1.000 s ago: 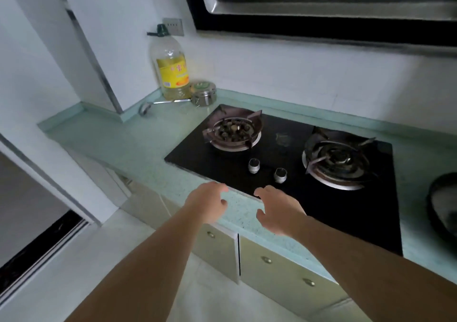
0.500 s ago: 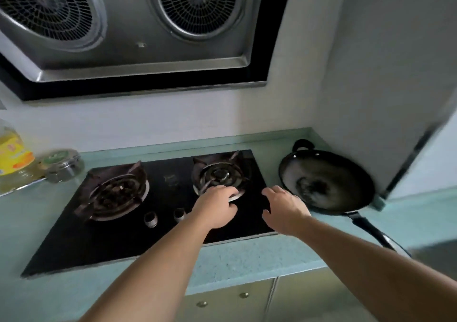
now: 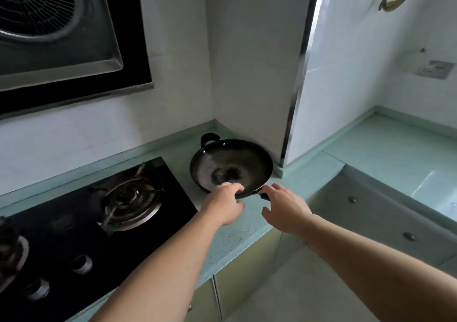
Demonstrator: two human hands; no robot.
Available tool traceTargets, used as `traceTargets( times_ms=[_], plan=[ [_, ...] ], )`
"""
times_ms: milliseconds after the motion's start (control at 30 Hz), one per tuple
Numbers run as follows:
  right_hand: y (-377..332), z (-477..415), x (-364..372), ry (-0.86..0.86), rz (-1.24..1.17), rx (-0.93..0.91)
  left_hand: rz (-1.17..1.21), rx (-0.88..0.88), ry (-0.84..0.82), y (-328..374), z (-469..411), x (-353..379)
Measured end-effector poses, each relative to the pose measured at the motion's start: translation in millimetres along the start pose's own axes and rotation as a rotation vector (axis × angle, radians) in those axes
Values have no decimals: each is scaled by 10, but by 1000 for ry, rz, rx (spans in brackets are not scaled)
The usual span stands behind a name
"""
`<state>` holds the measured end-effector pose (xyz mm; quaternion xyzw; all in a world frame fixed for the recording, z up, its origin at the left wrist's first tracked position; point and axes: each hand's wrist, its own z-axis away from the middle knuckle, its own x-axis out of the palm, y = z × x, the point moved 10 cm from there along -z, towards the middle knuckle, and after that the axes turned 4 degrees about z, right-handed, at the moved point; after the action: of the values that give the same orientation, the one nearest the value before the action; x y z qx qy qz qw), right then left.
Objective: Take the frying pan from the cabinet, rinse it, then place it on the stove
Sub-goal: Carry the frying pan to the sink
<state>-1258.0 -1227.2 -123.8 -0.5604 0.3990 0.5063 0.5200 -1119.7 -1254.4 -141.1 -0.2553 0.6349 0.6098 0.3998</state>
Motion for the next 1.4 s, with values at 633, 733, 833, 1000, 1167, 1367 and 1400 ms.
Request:
traceTargets(
  times_ms=[633, 733, 833, 1000, 1167, 1367, 1400],
  plan=[
    [1010, -731, 1206, -598, -751, 271, -64, -354, 56, -6, -342, 776],
    [990, -696, 1216, -659, -819, 283, -68, -394, 56, -79, -241, 807],
    [926, -621, 1271, -702, -932, 345, -66, -418, 73, -104, -161, 785],
    [639, -335, 1498, -806, -1182, 481, -66, -428, 60, -138, 40, 774],
    [498, -250, 1477, -717, -1147, 482, -87, -446, 40, -266, 297, 674],
    [367, -102, 1101, -644, -1099, 442, -117, -379, 26, -358, 510, 488],
    [355, -53, 1034, -625, -1082, 438, -116, -354, 28, -348, 538, 450]
  ],
)
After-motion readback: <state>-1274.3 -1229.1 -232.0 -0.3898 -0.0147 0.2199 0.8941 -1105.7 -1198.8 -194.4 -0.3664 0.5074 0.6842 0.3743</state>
